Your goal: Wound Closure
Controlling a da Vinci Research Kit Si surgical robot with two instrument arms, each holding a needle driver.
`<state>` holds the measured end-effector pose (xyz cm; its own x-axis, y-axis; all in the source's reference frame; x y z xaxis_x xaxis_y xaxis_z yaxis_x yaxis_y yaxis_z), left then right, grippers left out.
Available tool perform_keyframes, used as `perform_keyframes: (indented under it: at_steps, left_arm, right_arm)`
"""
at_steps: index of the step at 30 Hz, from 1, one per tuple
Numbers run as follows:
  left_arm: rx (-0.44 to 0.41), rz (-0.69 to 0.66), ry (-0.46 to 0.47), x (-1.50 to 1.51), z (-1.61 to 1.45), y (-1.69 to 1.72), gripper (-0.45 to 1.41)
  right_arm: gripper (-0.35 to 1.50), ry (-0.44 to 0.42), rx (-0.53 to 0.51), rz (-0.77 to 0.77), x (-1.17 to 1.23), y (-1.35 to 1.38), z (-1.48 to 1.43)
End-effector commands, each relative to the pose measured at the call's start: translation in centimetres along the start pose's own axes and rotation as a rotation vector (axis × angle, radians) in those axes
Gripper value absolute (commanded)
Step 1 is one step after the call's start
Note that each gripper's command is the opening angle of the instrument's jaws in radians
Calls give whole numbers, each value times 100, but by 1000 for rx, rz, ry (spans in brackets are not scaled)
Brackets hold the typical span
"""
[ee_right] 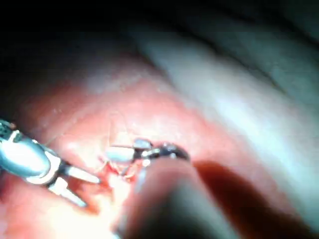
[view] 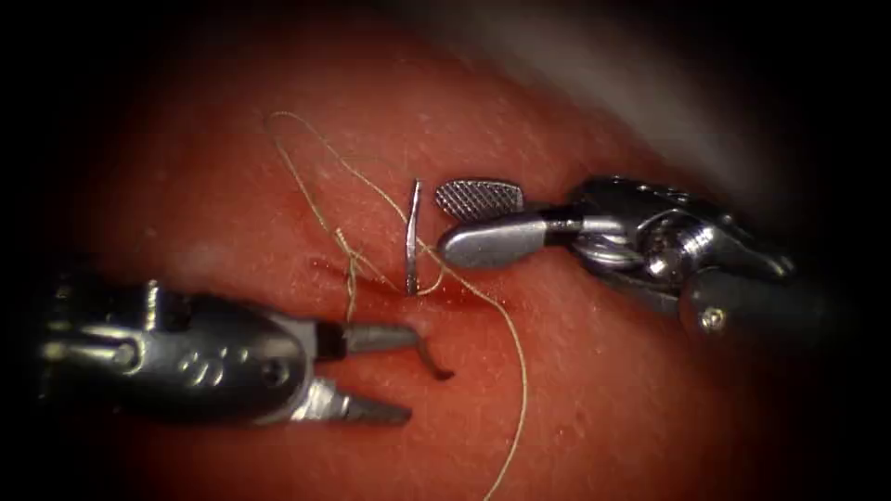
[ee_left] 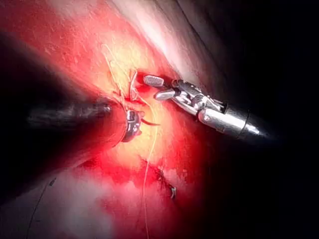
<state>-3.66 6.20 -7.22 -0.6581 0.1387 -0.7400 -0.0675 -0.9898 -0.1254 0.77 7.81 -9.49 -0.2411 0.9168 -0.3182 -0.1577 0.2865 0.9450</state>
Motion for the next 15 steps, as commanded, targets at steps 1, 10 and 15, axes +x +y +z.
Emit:
perform_keyframes:
  at_steps: [1, 10, 15]
  left_arm:
    - [2, 0, 4, 1, 5, 1, 57]
    - [25, -5, 42, 11, 7, -8, 51]
    - [15, -4, 44, 11, 20, -3, 21]
  right_arm:
    - [89, -5, 4, -28, 0, 3, 2]
    - [37, -22, 4, -100, -2, 3, -12]
    - [31, -37, 13, -107, -6, -2, -13]
